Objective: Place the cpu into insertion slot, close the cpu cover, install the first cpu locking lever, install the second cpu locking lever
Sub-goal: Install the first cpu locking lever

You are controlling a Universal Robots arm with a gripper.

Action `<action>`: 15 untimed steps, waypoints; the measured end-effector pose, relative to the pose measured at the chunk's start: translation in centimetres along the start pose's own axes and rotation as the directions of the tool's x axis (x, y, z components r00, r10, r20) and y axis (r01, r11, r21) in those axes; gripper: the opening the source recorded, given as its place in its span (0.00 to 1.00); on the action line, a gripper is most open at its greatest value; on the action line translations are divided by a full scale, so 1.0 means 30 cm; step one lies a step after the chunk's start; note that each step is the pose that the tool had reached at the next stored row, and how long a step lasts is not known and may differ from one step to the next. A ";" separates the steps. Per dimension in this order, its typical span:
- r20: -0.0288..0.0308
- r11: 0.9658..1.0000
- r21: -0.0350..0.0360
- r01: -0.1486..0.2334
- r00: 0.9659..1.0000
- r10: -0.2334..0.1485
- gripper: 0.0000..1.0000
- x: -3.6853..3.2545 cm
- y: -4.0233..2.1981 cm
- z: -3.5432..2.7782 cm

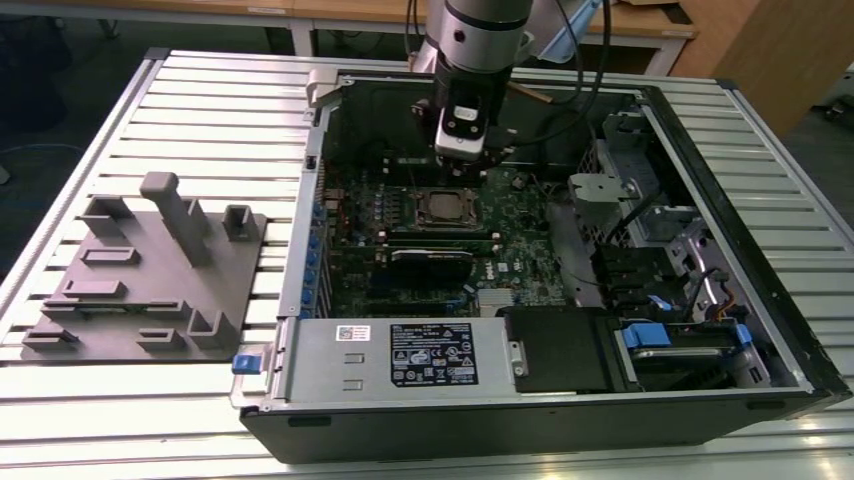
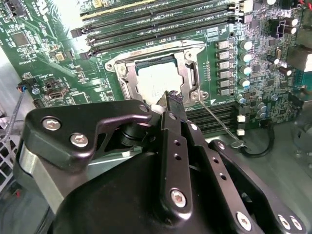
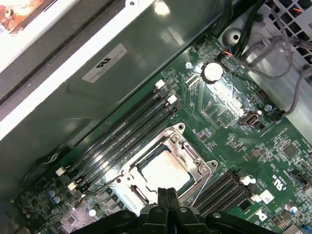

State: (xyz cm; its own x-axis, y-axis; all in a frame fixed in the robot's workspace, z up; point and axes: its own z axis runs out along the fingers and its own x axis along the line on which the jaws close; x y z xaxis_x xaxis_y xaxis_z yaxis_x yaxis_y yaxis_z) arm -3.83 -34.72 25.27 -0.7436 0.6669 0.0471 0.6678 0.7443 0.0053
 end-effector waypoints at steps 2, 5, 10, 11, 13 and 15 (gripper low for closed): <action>0.000 1.000 0.000 0.007 1.000 -0.007 0.11 0.000 0.000 0.000; 0.000 1.000 0.001 0.017 1.000 -0.017 0.11 0.000 0.000 0.000; 0.000 1.000 0.001 0.030 1.000 -0.030 0.11 0.000 0.000 0.000; 0.000 0.999 0.001 0.032 0.999 -0.032 0.11 0.000 0.000 0.000; 0.000 0.999 0.002 0.036 0.999 -0.036 0.11 0.000 0.000 0.000; 0.000 0.999 0.002 0.040 0.999 -0.040 0.11 0.000 0.000 0.000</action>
State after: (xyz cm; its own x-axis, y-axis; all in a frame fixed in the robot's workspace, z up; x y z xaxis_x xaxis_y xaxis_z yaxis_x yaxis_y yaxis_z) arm -3.83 -34.72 25.27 -0.7700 0.6363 0.0472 0.6372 0.7707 0.0053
